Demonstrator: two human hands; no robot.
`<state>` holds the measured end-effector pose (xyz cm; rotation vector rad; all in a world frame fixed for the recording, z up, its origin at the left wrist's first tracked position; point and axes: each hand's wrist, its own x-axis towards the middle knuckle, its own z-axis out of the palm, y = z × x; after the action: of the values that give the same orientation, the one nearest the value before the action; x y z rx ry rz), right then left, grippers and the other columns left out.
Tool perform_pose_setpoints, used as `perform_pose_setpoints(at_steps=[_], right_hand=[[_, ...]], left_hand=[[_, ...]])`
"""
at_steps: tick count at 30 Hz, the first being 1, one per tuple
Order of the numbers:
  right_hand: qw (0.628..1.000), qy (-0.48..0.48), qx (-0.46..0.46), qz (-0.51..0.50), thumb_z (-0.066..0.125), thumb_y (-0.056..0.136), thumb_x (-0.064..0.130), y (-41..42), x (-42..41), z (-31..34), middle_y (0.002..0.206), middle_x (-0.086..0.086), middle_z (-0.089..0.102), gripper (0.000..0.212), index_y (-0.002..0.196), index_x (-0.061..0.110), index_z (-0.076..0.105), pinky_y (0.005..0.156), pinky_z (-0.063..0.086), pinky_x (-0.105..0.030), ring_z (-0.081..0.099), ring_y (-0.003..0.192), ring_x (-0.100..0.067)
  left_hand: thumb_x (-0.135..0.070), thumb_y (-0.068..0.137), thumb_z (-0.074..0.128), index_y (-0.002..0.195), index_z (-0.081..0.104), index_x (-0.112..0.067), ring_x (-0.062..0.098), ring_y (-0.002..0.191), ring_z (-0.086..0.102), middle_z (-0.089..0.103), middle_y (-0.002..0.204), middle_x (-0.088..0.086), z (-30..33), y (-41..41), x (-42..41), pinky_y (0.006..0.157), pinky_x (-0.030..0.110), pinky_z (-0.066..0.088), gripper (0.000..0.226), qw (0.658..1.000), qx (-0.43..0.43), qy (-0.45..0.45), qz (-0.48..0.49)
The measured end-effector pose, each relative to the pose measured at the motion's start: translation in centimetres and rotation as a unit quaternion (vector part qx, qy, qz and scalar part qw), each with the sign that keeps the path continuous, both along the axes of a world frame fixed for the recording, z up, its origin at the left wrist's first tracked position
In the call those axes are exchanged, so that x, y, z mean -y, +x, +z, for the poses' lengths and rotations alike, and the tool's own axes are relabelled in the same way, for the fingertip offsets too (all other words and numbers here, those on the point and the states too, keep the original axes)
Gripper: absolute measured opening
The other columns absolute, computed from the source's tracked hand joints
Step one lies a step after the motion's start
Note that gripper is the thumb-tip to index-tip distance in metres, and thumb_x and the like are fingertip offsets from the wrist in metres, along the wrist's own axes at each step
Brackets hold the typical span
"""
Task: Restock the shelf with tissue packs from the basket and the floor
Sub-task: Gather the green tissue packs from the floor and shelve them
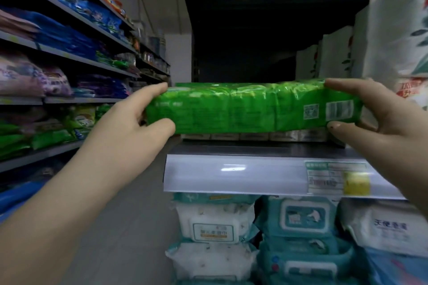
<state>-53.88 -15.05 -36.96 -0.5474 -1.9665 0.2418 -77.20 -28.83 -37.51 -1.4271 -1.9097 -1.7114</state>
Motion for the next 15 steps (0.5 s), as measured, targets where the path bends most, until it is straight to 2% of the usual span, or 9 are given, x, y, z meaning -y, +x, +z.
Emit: perform_pose_setpoints(at_steps=[2, 3, 4, 6, 8, 9, 11, 13, 15], right_hand=[[0.999, -0.013, 0.024, -0.029, 0.049, 0.061, 0.054, 0.1, 1.0, -0.3, 0.149, 0.005, 0.032, 0.044, 0.100, 0.073, 0.040, 0.108, 0.033, -0.052, 0.025, 0.140, -0.016], [0.998, -0.002, 0.011, -0.055, 0.006, 0.013, 0.078, 0.4, 1.2, -0.4, 0.153, 0.002, 0.025, 0.092, 0.099, 0.072, 0.039, 0.108, 0.032, -0.054, 0.024, 0.139, -0.019], [0.998, 0.000, 0.042, -0.049, 0.035, 0.046, -0.007, 0.7, 1.0, -0.8, 0.155, 0.001, 0.018, 0.095, 0.101, 0.071, 0.037, 0.108, 0.032, -0.053, 0.022, 0.139, -0.018], [0.996, 0.006, 0.043, -0.072, 0.062, 0.081, 0.028, 0.6, 1.0, -1.0, 0.157, 0.005, 0.009, 0.055, 0.113, 0.063, 0.035, 0.108, 0.029, -0.047, 0.020, 0.139, -0.023], [0.994, 0.026, 0.043, -0.093, 0.058, 0.083, 0.013, 0.9, 0.7, -1.6, 0.156, 0.010, 0.008, 0.062, 0.126, 0.052, 0.037, 0.110, 0.022, -0.039, 0.015, 0.141, -0.017], [0.992, 0.025, 0.053, -0.115, 0.056, 0.084, 0.010, 0.8, 0.6, -1.7, 0.156, 0.012, 0.009, 0.064, 0.131, 0.048, 0.036, 0.110, 0.018, -0.035, 0.011, 0.142, -0.013], [0.989, 0.034, 0.061, -0.132, 0.053, 0.086, 0.010, 0.8, 0.2, -2.0, 0.156, 0.012, 0.010, 0.065, 0.137, 0.045, 0.032, 0.109, 0.008, -0.028, 0.007, 0.143, -0.012], [0.987, 0.043, 0.080, -0.134, 0.051, 0.087, 0.010, 0.8, -0.1, -2.1, 0.156, 0.009, 0.010, 0.065, 0.139, 0.043, 0.029, 0.104, 0.004, -0.023, 0.005, 0.144, -0.012], [0.987, 0.050, 0.081, -0.129, 0.050, 0.088, 0.011, 0.9, -0.4, -2.3, 0.156, 0.009, 0.012, 0.063, 0.138, 0.044, 0.028, 0.104, 0.003, -0.023, 0.005, 0.144, -0.013]], left_hand=[[-0.052, 0.045, 0.048, 0.111, 0.048, -0.063, 0.009, 0.116, 0.053, 0.056, 0.126, -0.017, -0.2, 0.4, 0.3, 0.104, 0.041, 0.040, 0.067, 1.000, -0.001, -0.011, -0.006], [-0.053, 0.045, 0.048, 0.108, 0.047, -0.067, 0.008, 0.116, 0.053, 0.055, 0.128, -0.017, -0.4, 0.6, 0.3, 0.104, 0.041, 0.040, 0.065, 1.000, -0.005, -0.019, -0.010], [-0.052, 0.047, 0.050, 0.109, 0.044, -0.069, 0.007, 0.115, 0.054, 0.053, 0.130, -0.017, -0.7, 0.8, 0.3, 0.104, 0.040, 0.040, 0.064, 0.999, -0.011, -0.031, -0.016], [-0.045, 0.056, 0.053, 0.123, 0.036, -0.065, -0.007, 0.101, 0.054, 0.041, 0.138, -0.023, -1.2, 1.4, 0.0, 0.098, 0.029, 0.042, 0.071, 0.998, -0.018, -0.052, -0.022], [-0.042, 0.066, 0.052, 0.135, 0.026, -0.057, -0.014, 0.067, 0.047, 0.031, 0.136, -0.030, -1.5, 1.9, -0.4, 0.076, 0.013, 0.040, 0.075, 0.997, -0.032, -0.066, 0.002], [-0.042, 0.073, 0.054, 0.138, 0.023, -0.054, -0.011, 0.059, 0.044, 0.028, 0.137, -0.029, -1.6, 2.2, -0.5, 0.071, 0.010, 0.037, 0.073, 0.996, -0.042, -0.073, 0.020], [-0.035, 0.080, 0.055, 0.141, 0.018, -0.051, -0.008, 0.056, 0.048, 0.033, 0.147, -0.014, -1.9, 2.5, -0.6, 0.070, 0.019, 0.038, 0.073, 0.994, -0.059, -0.080, 0.049], [-0.030, 0.082, 0.053, 0.143, 0.016, -0.048, -0.012, 0.045, 0.047, 0.042, 0.143, 0.011, -2.0, 2.7, -0.7, 0.059, 0.022, 0.034, 0.073, 0.991, -0.070, -0.089, 0.076], [-0.030, 0.085, 0.054, 0.144, 0.018, -0.045, -0.020, 0.050, 0.045, 0.042, 0.141, 0.014, -2.1, 2.8, -0.9, 0.056, 0.019, 0.030, 0.071, 0.989, -0.080, -0.085, 0.085]])
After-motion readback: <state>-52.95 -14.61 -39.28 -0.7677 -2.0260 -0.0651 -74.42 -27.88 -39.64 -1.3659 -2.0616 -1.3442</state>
